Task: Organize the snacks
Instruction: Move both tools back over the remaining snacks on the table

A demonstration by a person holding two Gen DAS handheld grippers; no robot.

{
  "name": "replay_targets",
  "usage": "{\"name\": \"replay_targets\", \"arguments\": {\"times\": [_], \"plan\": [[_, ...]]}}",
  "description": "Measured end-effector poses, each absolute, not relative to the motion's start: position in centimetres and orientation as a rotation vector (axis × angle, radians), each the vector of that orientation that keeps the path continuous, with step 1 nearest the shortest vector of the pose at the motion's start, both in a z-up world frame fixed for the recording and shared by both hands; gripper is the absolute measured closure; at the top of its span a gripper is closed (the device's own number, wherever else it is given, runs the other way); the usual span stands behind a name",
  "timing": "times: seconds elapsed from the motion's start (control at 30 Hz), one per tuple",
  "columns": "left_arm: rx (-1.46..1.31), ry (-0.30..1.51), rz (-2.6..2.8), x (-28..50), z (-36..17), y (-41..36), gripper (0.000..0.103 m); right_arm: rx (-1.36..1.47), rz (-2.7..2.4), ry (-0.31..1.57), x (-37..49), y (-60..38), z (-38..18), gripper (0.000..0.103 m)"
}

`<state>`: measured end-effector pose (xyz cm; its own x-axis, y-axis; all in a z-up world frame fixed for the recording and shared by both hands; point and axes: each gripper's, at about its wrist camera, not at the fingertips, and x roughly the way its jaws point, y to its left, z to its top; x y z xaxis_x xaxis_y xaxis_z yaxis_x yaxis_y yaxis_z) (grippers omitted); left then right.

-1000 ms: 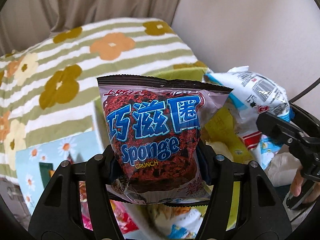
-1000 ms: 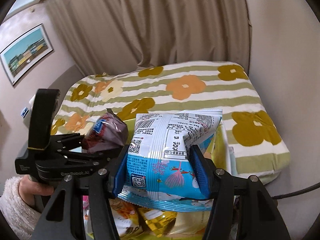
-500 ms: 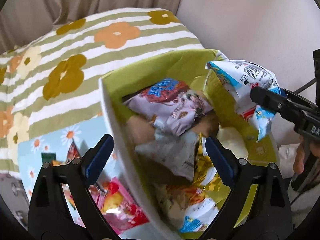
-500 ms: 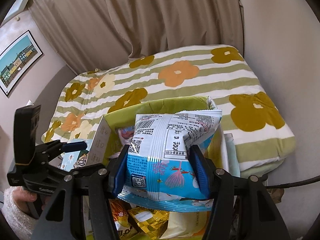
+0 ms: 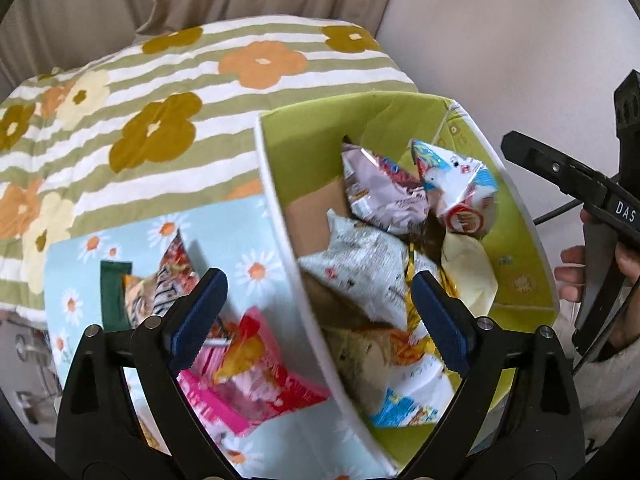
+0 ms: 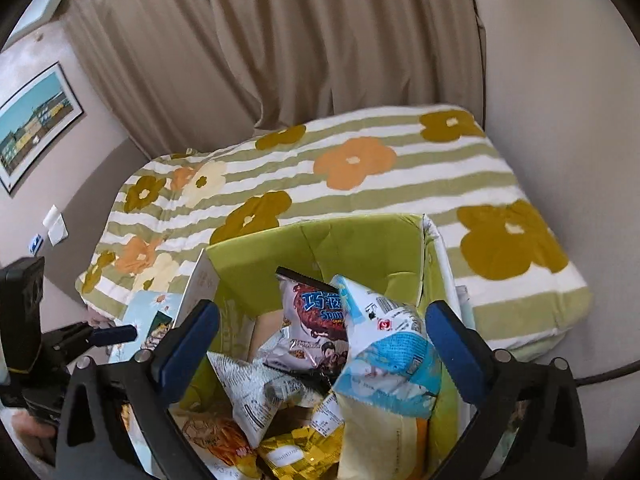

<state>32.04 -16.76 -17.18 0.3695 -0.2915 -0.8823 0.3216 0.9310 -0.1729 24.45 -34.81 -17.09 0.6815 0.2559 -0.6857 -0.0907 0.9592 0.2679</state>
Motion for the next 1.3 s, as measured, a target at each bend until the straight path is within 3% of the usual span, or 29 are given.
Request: {"name": "replay_targets", "arguments": {"times": [0.5,0.77,1.3], "plan": [[-0.015,1.042,-0.298,25.6,-13.5,-12.2,0.01,0.085,0.322,0.754,19.3,-30.6,-12.9,0.0],[-0.046,1.005,-0.16,21.0,-11.6,-5.6,0.01,0.063,0.412,0.707,16.5,-26.2,-11.1,0.0],[-0.079,1.092,-0.147,15.3,-15.0,9.0,0.01,0.092,0.369,0.769,11.2,-13.3,-14.2,0.0]]}}
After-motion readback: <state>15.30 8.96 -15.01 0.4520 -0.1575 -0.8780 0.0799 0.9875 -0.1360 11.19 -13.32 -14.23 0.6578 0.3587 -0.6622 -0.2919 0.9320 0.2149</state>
